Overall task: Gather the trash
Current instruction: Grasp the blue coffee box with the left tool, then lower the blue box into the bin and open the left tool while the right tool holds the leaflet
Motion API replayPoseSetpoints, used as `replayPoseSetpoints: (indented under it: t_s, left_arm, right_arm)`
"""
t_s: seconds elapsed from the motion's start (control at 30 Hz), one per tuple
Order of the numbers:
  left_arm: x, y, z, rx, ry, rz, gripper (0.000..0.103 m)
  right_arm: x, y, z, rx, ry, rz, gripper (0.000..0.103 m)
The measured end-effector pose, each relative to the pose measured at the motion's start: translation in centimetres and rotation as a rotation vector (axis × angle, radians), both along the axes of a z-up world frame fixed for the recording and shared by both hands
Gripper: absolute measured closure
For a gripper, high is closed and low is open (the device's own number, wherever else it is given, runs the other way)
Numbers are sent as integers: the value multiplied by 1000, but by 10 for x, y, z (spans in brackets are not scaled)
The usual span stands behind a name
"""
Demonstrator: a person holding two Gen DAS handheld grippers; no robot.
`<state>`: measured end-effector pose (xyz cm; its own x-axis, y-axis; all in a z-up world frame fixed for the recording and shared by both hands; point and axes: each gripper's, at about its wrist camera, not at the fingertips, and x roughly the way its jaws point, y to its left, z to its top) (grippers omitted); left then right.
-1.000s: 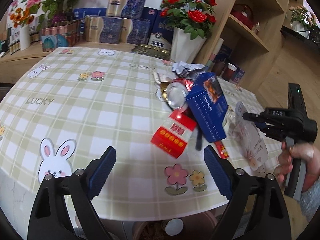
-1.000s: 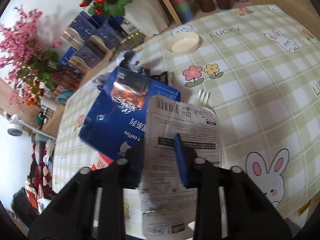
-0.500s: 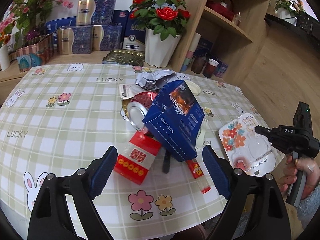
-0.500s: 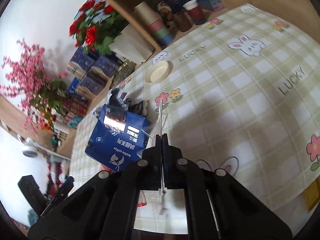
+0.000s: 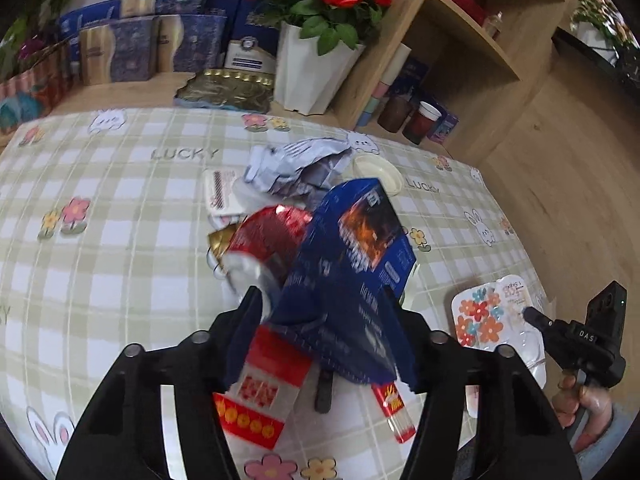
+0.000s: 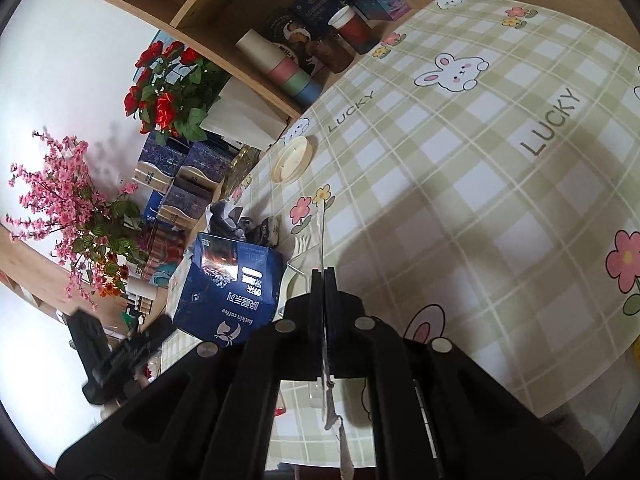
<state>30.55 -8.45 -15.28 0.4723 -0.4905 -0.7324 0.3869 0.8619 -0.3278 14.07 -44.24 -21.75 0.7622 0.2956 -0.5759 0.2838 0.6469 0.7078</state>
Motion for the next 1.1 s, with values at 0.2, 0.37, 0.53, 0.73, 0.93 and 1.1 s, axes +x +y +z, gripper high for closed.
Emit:
replayPoseSetpoints:
  t_s: [0.2, 0.37, 0.53, 0.73, 0.93, 1.1]
  left_arm:
    - [42, -27, -7, 131, 5, -82, 47]
    - [68, -30, -27, 83, 134, -117, 55]
    - [77, -39, -39, 53, 231, -163, 69]
    - [67, -38, -27, -33, 217, -156, 84]
    - [44, -41, 7, -14, 123, -129, 88]
    - [17, -36, 40, -8, 43, -133, 88]
  right_arm:
    - [2, -6, -4, 9, -1, -11, 98]
    - [3, -9, -8, 8, 8, -11, 98]
    - [5, -13, -16, 27, 23, -22, 98]
    - [5, -10, -14, 29, 16, -22, 98]
    - [1, -6, -4, 37, -10, -29, 97]
    - [-7, 1, 10, 31, -37, -22, 97]
